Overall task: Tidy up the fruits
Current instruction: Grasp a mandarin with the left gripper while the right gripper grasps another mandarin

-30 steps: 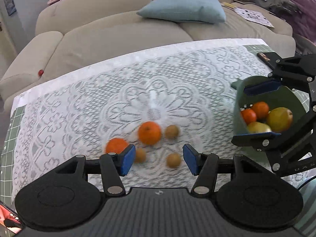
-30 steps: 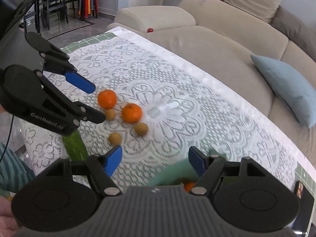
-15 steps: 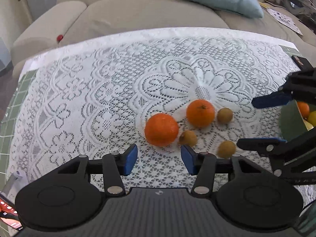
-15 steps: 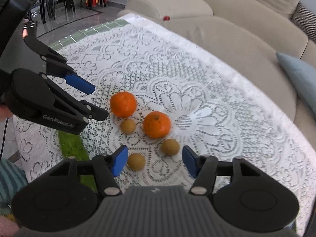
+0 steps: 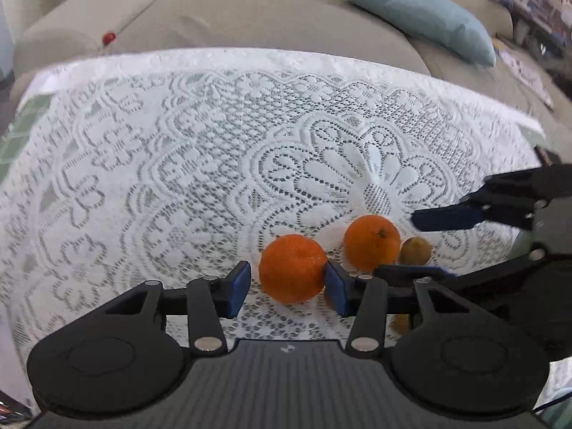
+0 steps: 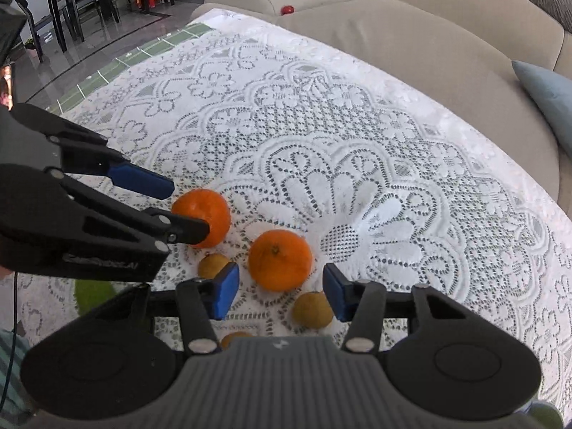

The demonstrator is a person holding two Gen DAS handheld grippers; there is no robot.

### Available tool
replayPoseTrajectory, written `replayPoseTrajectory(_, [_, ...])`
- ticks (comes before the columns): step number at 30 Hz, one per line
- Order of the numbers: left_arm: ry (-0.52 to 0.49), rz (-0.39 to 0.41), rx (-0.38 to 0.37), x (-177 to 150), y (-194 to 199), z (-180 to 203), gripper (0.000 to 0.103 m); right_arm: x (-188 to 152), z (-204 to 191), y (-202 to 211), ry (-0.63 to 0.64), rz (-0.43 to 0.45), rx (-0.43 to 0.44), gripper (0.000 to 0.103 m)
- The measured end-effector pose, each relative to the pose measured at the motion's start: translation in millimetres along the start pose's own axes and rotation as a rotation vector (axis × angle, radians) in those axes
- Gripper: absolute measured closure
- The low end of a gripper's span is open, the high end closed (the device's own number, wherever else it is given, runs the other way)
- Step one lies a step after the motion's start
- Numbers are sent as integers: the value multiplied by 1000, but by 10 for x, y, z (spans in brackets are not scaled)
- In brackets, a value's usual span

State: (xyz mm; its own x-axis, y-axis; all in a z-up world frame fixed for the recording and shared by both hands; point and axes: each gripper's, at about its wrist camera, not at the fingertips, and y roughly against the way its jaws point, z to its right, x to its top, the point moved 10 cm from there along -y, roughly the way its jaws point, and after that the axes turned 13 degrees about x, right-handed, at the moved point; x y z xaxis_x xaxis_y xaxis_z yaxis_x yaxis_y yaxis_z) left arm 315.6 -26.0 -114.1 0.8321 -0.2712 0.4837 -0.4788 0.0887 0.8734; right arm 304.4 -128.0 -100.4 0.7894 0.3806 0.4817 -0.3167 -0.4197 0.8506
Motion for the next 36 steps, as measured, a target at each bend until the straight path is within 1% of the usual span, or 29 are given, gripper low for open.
replayPoseTrajectory(8, [21,-21,-59,-3,-57,28,47,1,2,-148,24,-5,26,54])
replayPoseTrajectory(15, [102,-54,-115,-30,-156,25,46,0,11,-224,38,-5,15,57])
replayPoseTrajectory(21, [130,-52,-123,-22,-153,54,54,-2,45,-277,38,2,12,59])
replayPoseTrajectory(28, [122,-47,-82,-29,-128,97,56,-6,7,-297,76,-6,-17,60])
replayPoseTrajectory(30, [113,-41,-51,-17,-107,91,57,-3,6,-291,82,-8,-22,60])
replayPoseTrajectory(36, [77,9,30,65,81,17,57,49,-15,-173,111,3,-37,60])
